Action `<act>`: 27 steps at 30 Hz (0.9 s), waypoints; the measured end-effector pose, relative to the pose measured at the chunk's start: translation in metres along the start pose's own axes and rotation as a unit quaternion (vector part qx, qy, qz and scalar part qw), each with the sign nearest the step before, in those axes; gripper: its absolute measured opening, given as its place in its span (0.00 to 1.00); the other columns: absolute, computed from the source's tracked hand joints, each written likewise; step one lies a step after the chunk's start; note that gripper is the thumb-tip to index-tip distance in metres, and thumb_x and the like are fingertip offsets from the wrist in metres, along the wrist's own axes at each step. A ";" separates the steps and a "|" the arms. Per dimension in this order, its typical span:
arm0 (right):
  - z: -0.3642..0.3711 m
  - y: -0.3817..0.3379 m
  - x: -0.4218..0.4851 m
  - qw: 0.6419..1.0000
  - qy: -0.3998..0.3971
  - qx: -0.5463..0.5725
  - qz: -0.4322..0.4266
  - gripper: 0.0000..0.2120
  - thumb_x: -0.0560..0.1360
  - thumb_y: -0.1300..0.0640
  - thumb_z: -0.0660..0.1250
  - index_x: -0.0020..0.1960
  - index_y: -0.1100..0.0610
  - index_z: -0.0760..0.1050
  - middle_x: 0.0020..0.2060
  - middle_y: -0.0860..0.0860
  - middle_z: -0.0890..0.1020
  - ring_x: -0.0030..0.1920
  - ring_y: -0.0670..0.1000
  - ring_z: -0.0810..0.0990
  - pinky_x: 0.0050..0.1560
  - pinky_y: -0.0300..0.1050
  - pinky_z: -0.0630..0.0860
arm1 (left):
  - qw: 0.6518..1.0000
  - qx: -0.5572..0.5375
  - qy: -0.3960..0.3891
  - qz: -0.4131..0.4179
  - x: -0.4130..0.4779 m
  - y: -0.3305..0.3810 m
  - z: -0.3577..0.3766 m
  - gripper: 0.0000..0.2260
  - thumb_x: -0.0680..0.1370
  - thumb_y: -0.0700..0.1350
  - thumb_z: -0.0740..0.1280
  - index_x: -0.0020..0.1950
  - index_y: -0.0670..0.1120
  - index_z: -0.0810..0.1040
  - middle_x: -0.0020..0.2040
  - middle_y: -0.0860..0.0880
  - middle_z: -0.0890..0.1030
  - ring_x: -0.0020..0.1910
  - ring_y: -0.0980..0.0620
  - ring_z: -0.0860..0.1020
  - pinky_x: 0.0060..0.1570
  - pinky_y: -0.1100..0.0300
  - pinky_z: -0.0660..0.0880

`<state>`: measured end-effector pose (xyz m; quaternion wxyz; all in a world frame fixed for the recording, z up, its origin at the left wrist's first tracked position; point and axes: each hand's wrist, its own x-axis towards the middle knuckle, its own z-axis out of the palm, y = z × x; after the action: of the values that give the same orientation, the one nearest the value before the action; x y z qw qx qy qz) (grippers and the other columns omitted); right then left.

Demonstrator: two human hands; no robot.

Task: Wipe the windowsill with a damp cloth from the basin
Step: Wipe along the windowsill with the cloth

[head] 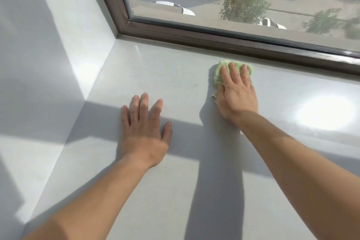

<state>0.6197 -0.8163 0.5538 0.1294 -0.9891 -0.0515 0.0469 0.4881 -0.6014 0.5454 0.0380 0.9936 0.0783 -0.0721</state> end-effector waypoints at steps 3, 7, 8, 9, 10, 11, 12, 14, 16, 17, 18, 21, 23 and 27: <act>0.008 -0.040 -0.006 1.000 0.000 -0.003 0.020 0.30 0.80 0.52 0.51 0.80 0.51 0.48 0.81 0.50 0.47 0.79 0.59 0.38 0.78 0.56 0.42 | 1.000 -0.010 0.002 0.000 0.001 0.001 -0.003 0.30 0.79 0.61 0.42 0.80 0.53 0.48 0.81 0.43 0.45 0.79 0.43 0.38 0.76 0.40 0.40; 0.021 -0.072 -0.037 0.980 -0.039 -0.027 -0.195 0.29 0.81 0.51 0.53 0.80 0.52 0.50 0.80 0.49 0.50 0.79 0.57 0.40 0.78 0.53 0.42 | 1.000 -0.022 -0.003 0.007 0.001 0.002 -0.006 0.30 0.78 0.59 0.44 0.80 0.52 0.48 0.81 0.43 0.45 0.79 0.43 0.38 0.76 0.40 0.39; 0.017 -0.058 -0.042 0.979 -0.038 -0.026 -0.198 0.28 0.82 0.51 0.52 0.80 0.51 0.51 0.80 0.48 0.50 0.80 0.55 0.41 0.79 0.51 0.42 | 1.000 -0.029 -0.007 0.011 0.001 0.001 -0.007 0.30 0.78 0.58 0.45 0.80 0.51 0.48 0.81 0.43 0.44 0.79 0.43 0.37 0.76 0.40 0.38; 0.014 -0.041 -0.044 0.984 -0.029 -0.023 -0.174 0.27 0.82 0.51 0.52 0.80 0.50 0.51 0.80 0.47 0.50 0.80 0.54 0.42 0.79 0.51 0.44 | 0.999 -0.035 -0.009 0.013 0.000 0.000 -0.008 0.30 0.78 0.57 0.45 0.80 0.50 0.48 0.81 0.43 0.44 0.79 0.43 0.37 0.76 0.40 0.38; 0.011 -0.025 -0.045 0.992 -0.018 -0.016 -0.128 0.27 0.82 0.51 0.52 0.80 0.49 0.51 0.80 0.46 0.50 0.80 0.54 0.42 0.79 0.52 0.45 | 0.999 -0.037 -0.013 0.012 0.000 -0.001 -0.008 0.30 0.79 0.56 0.46 0.80 0.48 0.47 0.81 0.43 0.43 0.79 0.43 0.36 0.75 0.40 0.38; 0.006 -0.013 -0.045 0.998 -0.014 -0.005 -0.064 0.27 0.82 0.50 0.52 0.80 0.48 0.51 0.80 0.47 0.50 0.80 0.54 0.41 0.78 0.53 0.46 | 0.999 -0.039 -0.021 0.014 0.000 -0.002 -0.008 0.30 0.79 0.56 0.47 0.80 0.47 0.46 0.81 0.43 0.42 0.79 0.43 0.35 0.75 0.39 0.37; 0.004 -0.009 -0.044 1.000 -0.012 0.004 0.003 0.28 0.82 0.50 0.52 0.80 0.48 0.50 0.80 0.47 0.49 0.80 0.55 0.40 0.78 0.54 0.46 | 0.998 -0.044 -0.028 0.021 0.001 -0.003 -0.008 0.31 0.79 0.56 0.47 0.80 0.47 0.46 0.81 0.43 0.41 0.78 0.43 0.34 0.75 0.39 0.36; 0.011 -0.031 -0.042 0.997 0.014 -0.003 0.077 0.28 0.81 0.49 0.51 0.80 0.50 0.49 0.81 0.49 0.48 0.79 0.58 0.40 0.78 0.55 0.43 | 0.995 -0.089 -0.032 0.045 0.001 -0.008 -0.010 0.33 0.77 0.56 0.49 0.80 0.46 0.46 0.81 0.42 0.41 0.78 0.44 0.34 0.74 0.40 0.33; 0.023 -0.073 -0.046 0.999 0.027 -0.007 0.036 0.28 0.81 0.49 0.51 0.80 0.51 0.50 0.81 0.51 0.49 0.79 0.59 0.41 0.78 0.56 0.42 | 0.985 -0.153 -0.029 0.070 -0.001 -0.020 -0.013 0.35 0.75 0.55 0.51 0.81 0.46 0.49 0.82 0.44 0.45 0.79 0.48 0.36 0.75 0.45 0.31; 0.028 -0.089 -0.053 1.000 0.019 -0.011 -0.015 0.28 0.82 0.49 0.50 0.80 0.51 0.51 0.80 0.50 0.50 0.79 0.59 0.41 0.78 0.56 0.43 | 0.985 -0.153 -0.019 0.079 -0.004 -0.028 -0.013 0.34 0.75 0.54 0.51 0.81 0.45 0.50 0.82 0.44 0.47 0.80 0.49 0.38 0.75 0.47 0.32; 0.031 -0.098 -0.061 0.998 0.002 -0.019 -0.066 0.27 0.82 0.49 0.49 0.80 0.50 0.51 0.80 0.49 0.49 0.79 0.57 0.40 0.78 0.54 0.42 | 0.989 -0.125 -0.006 0.083 -0.010 -0.035 -0.012 0.34 0.76 0.54 0.52 0.80 0.46 0.52 0.82 0.44 0.48 0.80 0.48 0.39 0.75 0.47 0.32; 0.024 -0.080 -0.080 0.988 -0.047 -0.038 -0.144 0.27 0.83 0.49 0.47 0.80 0.46 0.47 0.80 0.43 0.46 0.79 0.52 0.38 0.78 0.48 0.40 | 0.996 -0.054 -0.002 0.070 -0.031 -0.051 -0.007 0.29 0.80 0.57 0.50 0.81 0.51 0.51 0.82 0.44 0.45 0.79 0.44 0.36 0.75 0.42 0.32; 0.017 -0.054 -0.079 0.995 -0.039 -0.032 -0.082 0.27 0.83 0.49 0.48 0.80 0.46 0.47 0.80 0.44 0.46 0.79 0.52 0.38 0.78 0.50 0.43 | 0.996 -0.049 -0.015 0.073 -0.038 -0.056 -0.002 0.29 0.81 0.58 0.47 0.81 0.53 0.49 0.82 0.44 0.43 0.79 0.43 0.36 0.75 0.41 0.35; 0.022 -0.070 -0.074 0.992 0.014 -0.026 0.119 0.28 0.81 0.50 0.48 0.81 0.51 0.48 0.81 0.51 0.47 0.79 0.59 0.39 0.78 0.56 0.44 | 0.996 -0.018 0.004 0.082 -0.037 -0.058 0.001 0.30 0.80 0.59 0.41 0.81 0.51 0.49 0.82 0.42 0.45 0.80 0.41 0.40 0.76 0.39 0.40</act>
<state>0.5379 -0.7518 0.5563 0.0977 -0.9919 0.0671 0.0463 0.4425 -0.5500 0.5466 0.0613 0.9961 -0.0021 -0.0638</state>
